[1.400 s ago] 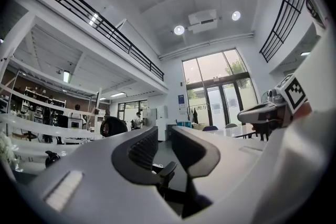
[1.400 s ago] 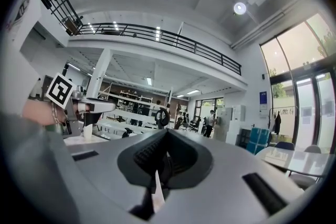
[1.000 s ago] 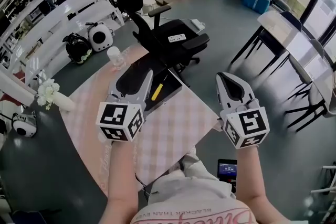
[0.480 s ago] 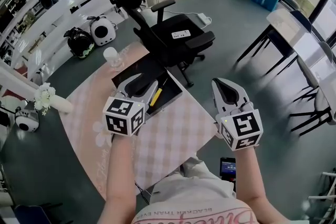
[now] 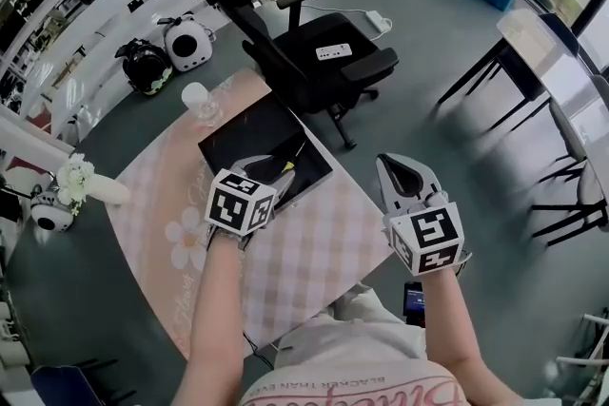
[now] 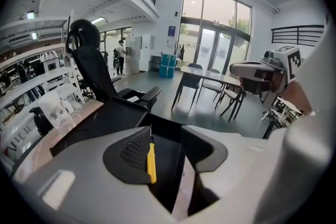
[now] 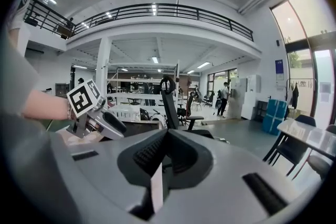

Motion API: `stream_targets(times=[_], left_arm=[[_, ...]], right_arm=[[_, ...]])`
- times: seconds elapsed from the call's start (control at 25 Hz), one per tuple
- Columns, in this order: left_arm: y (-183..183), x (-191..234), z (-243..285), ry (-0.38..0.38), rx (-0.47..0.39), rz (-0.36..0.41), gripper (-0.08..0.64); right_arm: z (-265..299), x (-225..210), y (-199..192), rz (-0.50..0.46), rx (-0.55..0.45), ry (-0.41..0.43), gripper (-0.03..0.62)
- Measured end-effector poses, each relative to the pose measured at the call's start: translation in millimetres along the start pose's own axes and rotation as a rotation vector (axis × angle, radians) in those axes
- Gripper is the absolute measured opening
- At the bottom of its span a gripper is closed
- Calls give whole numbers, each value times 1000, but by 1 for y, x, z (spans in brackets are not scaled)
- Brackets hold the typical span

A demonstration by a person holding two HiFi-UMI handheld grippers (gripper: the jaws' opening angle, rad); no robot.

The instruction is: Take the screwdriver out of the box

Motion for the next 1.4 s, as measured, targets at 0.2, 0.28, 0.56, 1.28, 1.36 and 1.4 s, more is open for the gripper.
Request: stream_targets(times=[0.2,0.28,0.56,1.28,1.36,1.4], left_arm=[[-19,9,32,-12,119,-34,192],[-25,14,44,-1,164,-44,192],[-36,27,78,-2,295,-72,190],[-44,33,101,51,409,-80,84],[-44,32,98,48,418,-78,84],[-44,31,95,47,420,-74,83]], right_arm=[[9,-7,-13,12,41,18,6],[12,-11,-17,15,52,23,6],[23,-23,-26,20,90,40,6],[36,-25,-28,-2,117,78,6],[35,-23,-27,-8,117,83,6],[34,-22,-26,-11,115,84,6]])
Point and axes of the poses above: the fingertips, and each gripper's own axes: z forward along the fingers, x to its left, y out of its top, the point moved 9 cm from there along -z, backward along the fingers, and after that the axes turned 1 degree about z, right-handed, at the moved point
